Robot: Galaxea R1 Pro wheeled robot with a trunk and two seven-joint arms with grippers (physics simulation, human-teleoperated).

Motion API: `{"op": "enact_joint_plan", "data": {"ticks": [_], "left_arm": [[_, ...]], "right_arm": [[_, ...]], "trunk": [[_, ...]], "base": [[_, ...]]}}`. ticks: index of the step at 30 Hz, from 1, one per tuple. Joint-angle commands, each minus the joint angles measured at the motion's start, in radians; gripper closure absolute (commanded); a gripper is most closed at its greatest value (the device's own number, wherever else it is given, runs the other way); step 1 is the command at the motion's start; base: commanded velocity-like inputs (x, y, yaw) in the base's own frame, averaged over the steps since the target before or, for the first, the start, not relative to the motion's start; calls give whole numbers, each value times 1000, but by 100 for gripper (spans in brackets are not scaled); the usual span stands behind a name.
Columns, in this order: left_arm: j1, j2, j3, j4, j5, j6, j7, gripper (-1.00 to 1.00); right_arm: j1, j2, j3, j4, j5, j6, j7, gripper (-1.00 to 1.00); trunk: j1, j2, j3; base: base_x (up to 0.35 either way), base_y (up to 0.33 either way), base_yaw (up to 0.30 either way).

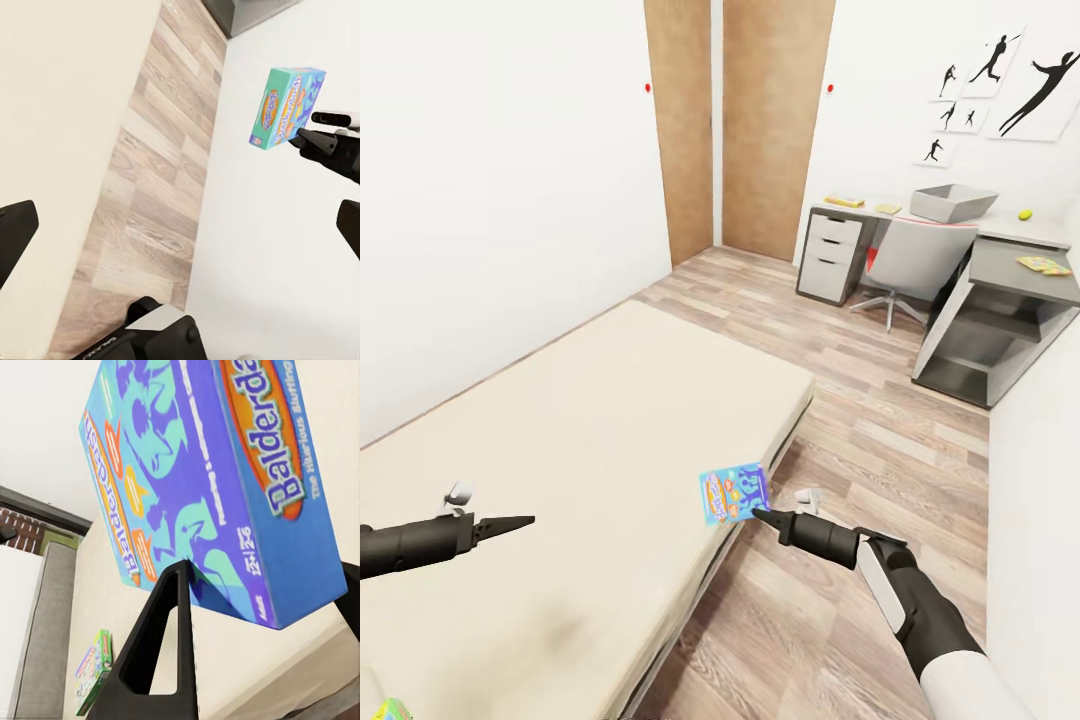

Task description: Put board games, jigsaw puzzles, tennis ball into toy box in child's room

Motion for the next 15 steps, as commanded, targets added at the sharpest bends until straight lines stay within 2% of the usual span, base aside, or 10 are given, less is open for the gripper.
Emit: {"op": "enact_joint_plan", "data": {"ticks": [1,15], "left_arm": [[-1,0,1,-1,-11,10,-9,-100],[-1,0,1,-1,-11,12,-9,-100]], "right_arm": [[0,-1,2,-1,-10,7,-1,100],[0,-1,3,-1,-10,6,-1,100]], "trunk": [[0,-1,-1],[0,-1,-2]], "base": [[0,0,175],[0,-40,88]]}}
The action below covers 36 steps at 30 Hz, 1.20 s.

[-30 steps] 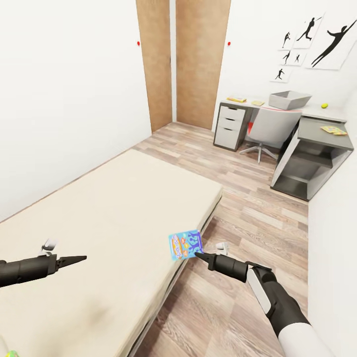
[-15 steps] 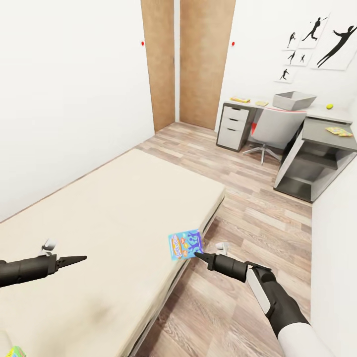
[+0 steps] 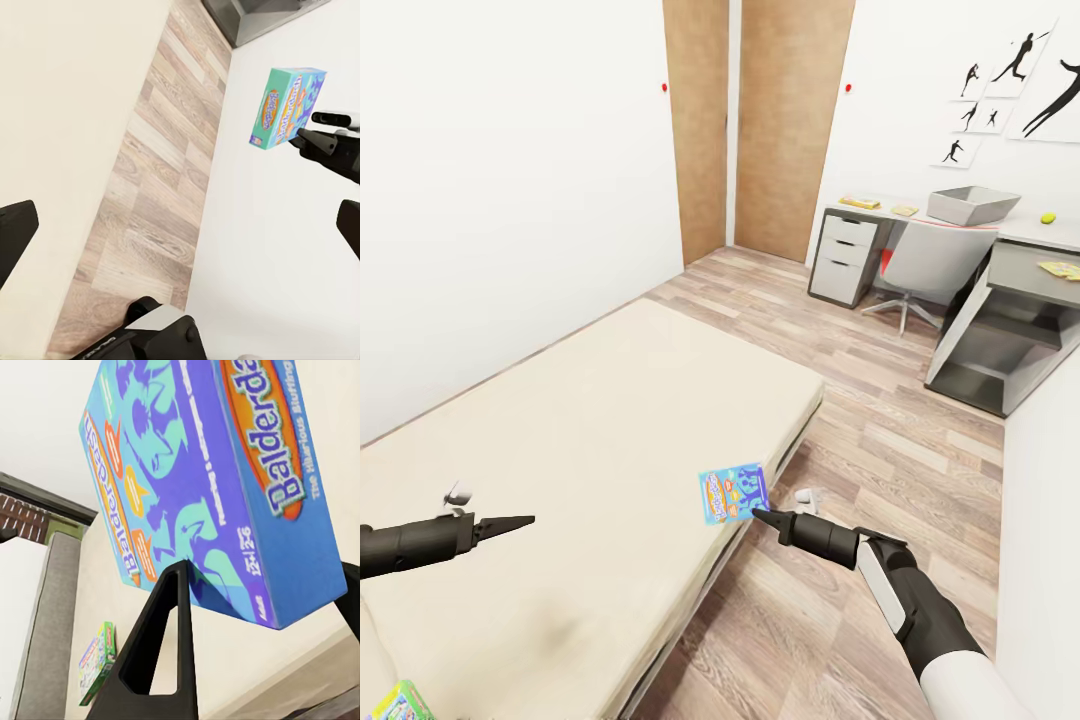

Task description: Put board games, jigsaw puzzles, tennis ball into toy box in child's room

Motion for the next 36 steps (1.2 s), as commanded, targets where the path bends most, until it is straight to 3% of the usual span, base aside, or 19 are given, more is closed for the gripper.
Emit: {"op": "enact_joint_plan", "data": {"ticks": [1,8,36], "left_arm": [[-1,0,1,-1,-11,10,-9,-100],[-1,-1,1,-1,-11,12,-9,-100],[-1,-1,2,-1,-11,12,-9,-100]], "right_arm": [[-1,-1,2,-1,-10,7,-1,100],[-1,-1,4,-1,-10,7,-1,100],[0,-1,5,-2,-9,6,3,100]], "trunk": [[0,-1,-1],[0,-1,-1],[0,-1,-11]], "base": [[0,-4,16],[0,-1,134],[0,0,274]]}}
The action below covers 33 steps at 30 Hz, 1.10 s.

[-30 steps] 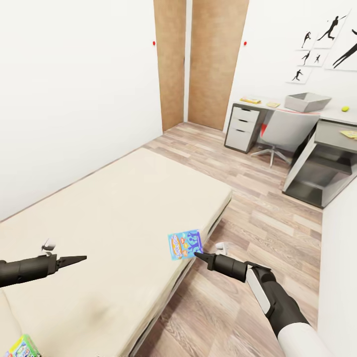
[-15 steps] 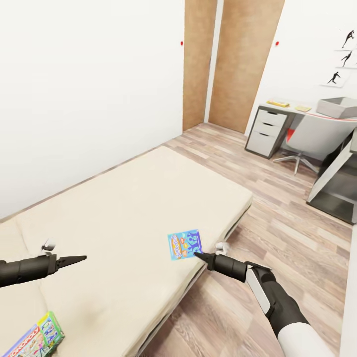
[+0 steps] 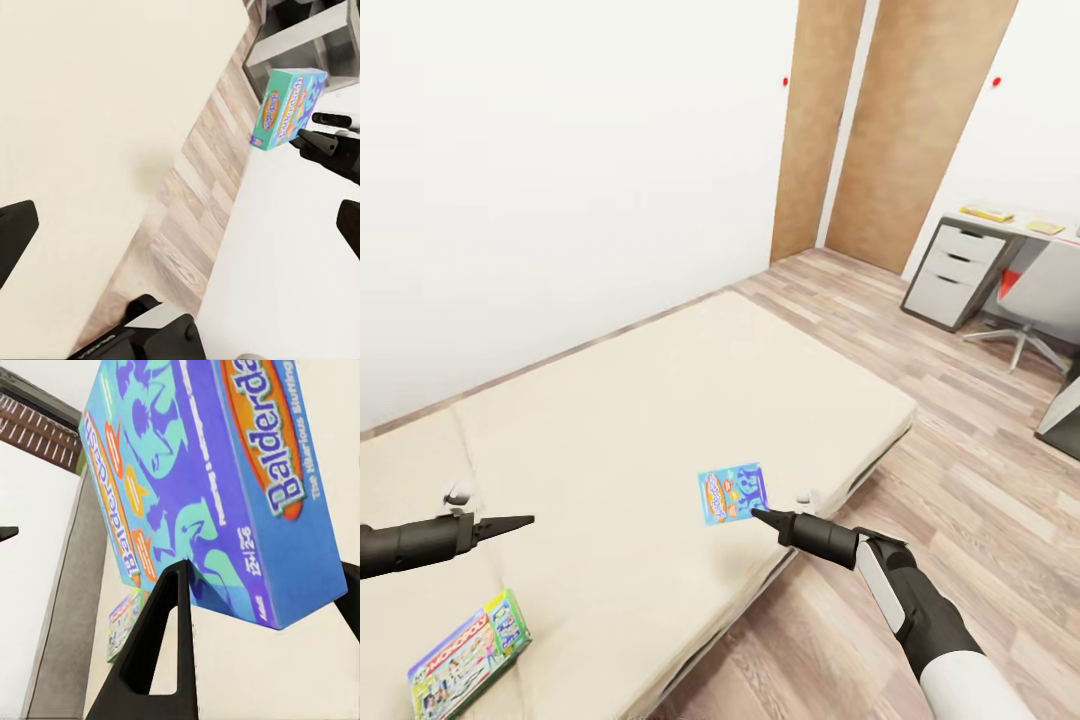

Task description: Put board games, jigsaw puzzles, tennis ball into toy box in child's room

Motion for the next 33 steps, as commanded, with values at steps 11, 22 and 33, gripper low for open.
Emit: {"op": "enact_joint_plan", "data": {"ticks": [11,22,33], "left_arm": [[-1,0,1,0,-11,10,-9,-100],[-1,-2,1,0,-11,10,-9,-100],[-1,-2,1,-1,-11,12,-9,-100]], "right_arm": [[-1,-1,2,-1,-13,9,-2,100],[0,-1,2,-1,-12,9,-2,100],[0,-1,6,-1,-12,9,-3,100]], "trunk": [[0,-1,-9],[0,-1,-18],[0,-1,-28]], "base": [[0,0,268],[20,-7,266],[90,-34,264]]}}
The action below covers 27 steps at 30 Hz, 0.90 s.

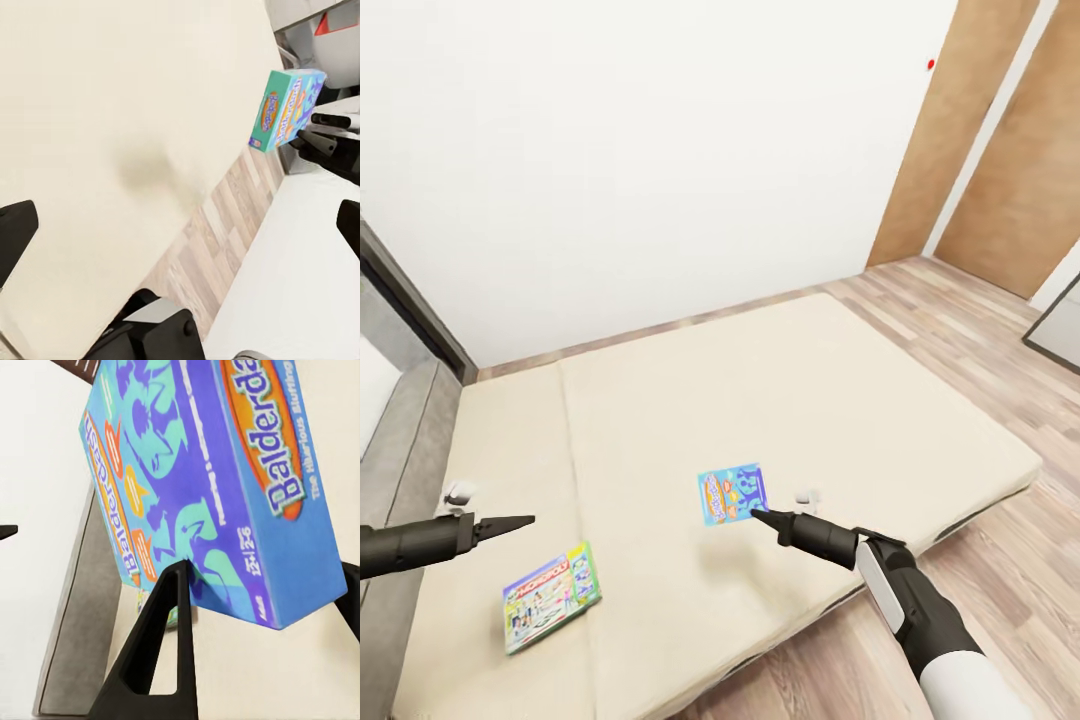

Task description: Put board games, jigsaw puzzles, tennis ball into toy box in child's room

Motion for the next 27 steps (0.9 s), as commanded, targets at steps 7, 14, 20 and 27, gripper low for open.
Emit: {"op": "enact_joint_plan", "data": {"ticks": [7,14,20,27], "left_arm": [[-1,-1,30,-1,-10,10,-9,-100],[-1,-4,75,-4,-9,10,-9,-100],[-1,-5,75,-6,-9,10,-9,-100],[-1,-6,74,-6,-9,9,-9,-100]], "right_arm": [[-1,-1,3,-2,-13,9,0,100],[-1,-1,2,-2,-13,9,0,100],[-1,-1,2,-2,-13,9,0,100],[-1,-1,1,-2,-13,9,-1,100]], "trunk": [[0,-1,-7],[0,-1,-13],[0,-1,-18],[0,-1,-24]], "base": [[16,-67,264],[1,-23,264],[0,-184,264],[0,-275,264]]}}
